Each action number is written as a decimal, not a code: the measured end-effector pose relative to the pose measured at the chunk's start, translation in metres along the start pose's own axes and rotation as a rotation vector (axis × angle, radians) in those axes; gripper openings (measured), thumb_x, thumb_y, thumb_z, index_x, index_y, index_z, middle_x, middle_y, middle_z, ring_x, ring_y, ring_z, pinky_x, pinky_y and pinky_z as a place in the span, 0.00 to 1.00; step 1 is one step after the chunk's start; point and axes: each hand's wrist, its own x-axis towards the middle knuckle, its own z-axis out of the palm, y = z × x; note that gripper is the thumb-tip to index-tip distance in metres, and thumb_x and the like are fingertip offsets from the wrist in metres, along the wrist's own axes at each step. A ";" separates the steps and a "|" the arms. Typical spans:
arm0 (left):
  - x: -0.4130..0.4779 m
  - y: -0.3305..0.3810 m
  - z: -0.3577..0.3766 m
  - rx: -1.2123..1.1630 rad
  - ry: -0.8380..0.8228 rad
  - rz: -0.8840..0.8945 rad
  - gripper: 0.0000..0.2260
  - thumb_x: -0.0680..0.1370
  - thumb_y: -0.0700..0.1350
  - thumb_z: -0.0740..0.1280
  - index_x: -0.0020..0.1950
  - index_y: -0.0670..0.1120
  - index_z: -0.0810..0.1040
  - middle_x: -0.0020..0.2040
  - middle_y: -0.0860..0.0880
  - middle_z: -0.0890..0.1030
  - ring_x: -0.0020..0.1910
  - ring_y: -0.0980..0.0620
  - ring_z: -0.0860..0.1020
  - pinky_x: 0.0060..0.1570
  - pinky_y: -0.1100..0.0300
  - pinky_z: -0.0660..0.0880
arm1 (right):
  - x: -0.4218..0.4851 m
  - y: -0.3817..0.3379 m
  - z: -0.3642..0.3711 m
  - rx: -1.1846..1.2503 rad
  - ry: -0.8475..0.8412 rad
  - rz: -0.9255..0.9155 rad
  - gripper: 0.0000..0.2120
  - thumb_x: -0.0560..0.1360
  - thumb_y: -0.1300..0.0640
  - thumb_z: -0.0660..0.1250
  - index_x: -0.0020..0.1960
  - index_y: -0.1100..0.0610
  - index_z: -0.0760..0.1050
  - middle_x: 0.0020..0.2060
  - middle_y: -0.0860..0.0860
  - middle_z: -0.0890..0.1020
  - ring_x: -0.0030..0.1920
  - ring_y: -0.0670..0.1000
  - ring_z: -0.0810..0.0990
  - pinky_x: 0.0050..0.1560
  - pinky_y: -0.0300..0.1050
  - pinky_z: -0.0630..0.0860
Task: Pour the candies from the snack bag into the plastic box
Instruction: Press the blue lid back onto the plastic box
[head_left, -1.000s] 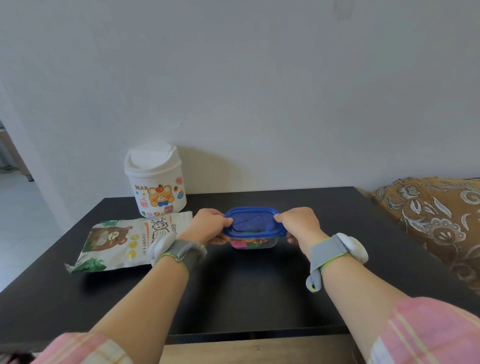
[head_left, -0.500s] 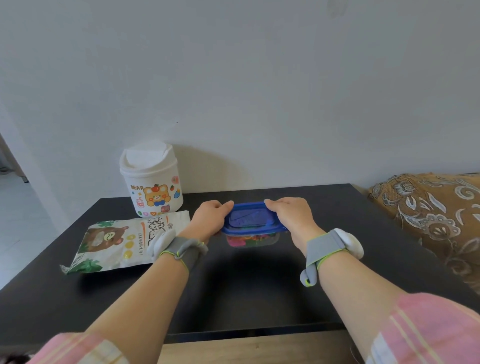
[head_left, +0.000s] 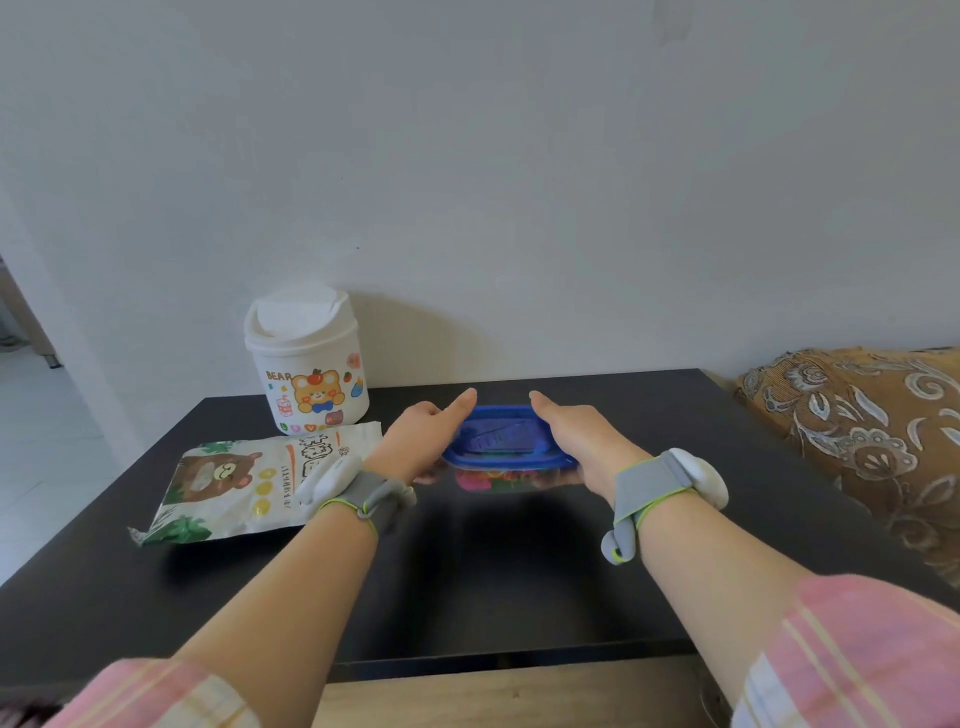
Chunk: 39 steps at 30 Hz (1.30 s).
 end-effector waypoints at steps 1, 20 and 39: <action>-0.001 0.000 -0.001 -0.086 -0.098 -0.070 0.25 0.76 0.66 0.56 0.56 0.46 0.74 0.48 0.45 0.82 0.44 0.48 0.81 0.43 0.55 0.78 | 0.000 0.001 0.000 0.007 0.004 0.002 0.19 0.78 0.44 0.61 0.56 0.59 0.76 0.44 0.56 0.81 0.37 0.54 0.81 0.37 0.49 0.82; -0.003 -0.003 0.008 -0.573 -0.119 -0.241 0.19 0.79 0.58 0.60 0.53 0.42 0.75 0.46 0.40 0.82 0.36 0.46 0.83 0.29 0.58 0.80 | 0.000 0.005 -0.014 -0.119 0.035 -0.029 0.16 0.74 0.47 0.69 0.40 0.61 0.77 0.28 0.54 0.79 0.23 0.46 0.74 0.24 0.35 0.73; 0.014 0.005 0.024 -0.646 0.093 -0.051 0.14 0.78 0.36 0.64 0.63 0.36 0.72 0.32 0.42 0.76 0.16 0.58 0.73 0.19 0.68 0.72 | 0.004 0.013 -0.022 0.074 0.175 0.029 0.21 0.70 0.41 0.72 0.37 0.61 0.76 0.25 0.53 0.78 0.21 0.46 0.72 0.22 0.36 0.71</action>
